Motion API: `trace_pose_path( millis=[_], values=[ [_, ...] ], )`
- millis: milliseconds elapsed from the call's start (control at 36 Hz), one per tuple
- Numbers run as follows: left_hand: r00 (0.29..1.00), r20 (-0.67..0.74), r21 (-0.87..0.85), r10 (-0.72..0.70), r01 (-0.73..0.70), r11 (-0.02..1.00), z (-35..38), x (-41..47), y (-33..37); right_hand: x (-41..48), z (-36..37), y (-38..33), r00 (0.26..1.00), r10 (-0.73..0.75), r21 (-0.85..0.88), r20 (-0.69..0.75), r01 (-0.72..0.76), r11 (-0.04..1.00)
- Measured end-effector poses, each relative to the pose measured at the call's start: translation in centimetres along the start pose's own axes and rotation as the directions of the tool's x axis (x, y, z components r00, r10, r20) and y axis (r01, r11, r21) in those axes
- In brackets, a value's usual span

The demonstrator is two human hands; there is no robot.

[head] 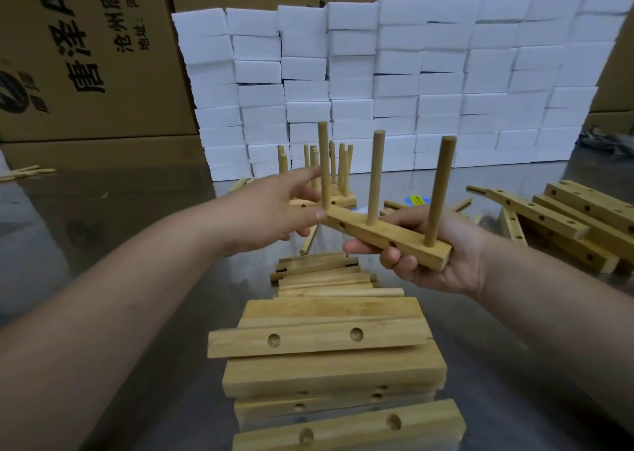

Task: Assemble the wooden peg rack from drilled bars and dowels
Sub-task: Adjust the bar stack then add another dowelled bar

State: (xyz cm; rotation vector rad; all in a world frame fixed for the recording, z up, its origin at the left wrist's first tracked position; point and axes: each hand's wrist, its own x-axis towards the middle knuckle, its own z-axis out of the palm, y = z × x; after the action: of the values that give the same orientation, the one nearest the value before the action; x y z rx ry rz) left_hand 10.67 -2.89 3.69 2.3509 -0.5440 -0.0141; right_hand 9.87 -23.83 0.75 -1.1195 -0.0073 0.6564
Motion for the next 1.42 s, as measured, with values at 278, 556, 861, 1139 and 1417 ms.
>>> trace_pose_path(
  millis=[278,556,861,1139,1417],
  values=[
    [0.997,0.048,-0.017,0.056,-0.056,0.998,0.0,0.0,-1.0,0.3,-0.8,0.0,0.981,0.032,0.081,0.189,-0.048,0.996],
    [0.950,-0.280,-0.171,-0.137,0.091,0.981,-0.3,1.0,-4.8,1.4,-2.1,0.8,0.929,-0.339,0.152,-0.146,0.360,0.920],
    [0.953,-0.103,-0.590,-0.286,0.173,0.789,2.7,2.4,-5.4,2.5,-1.3,2.9,0.833,-0.484,-0.285,-0.269,0.411,0.866],
    [0.854,-0.384,-0.332,-0.351,0.227,0.915,2.8,2.8,-6.6,2.3,-0.8,3.6,0.802,-0.558,-0.501,-0.212,0.401,0.767],
    [0.802,-0.453,-0.144,-0.389,0.365,0.920,2.8,3.1,-9.7,2.5,-1.1,3.7,0.814,-0.553,-0.532,-0.177,0.393,0.750]
  ],
)
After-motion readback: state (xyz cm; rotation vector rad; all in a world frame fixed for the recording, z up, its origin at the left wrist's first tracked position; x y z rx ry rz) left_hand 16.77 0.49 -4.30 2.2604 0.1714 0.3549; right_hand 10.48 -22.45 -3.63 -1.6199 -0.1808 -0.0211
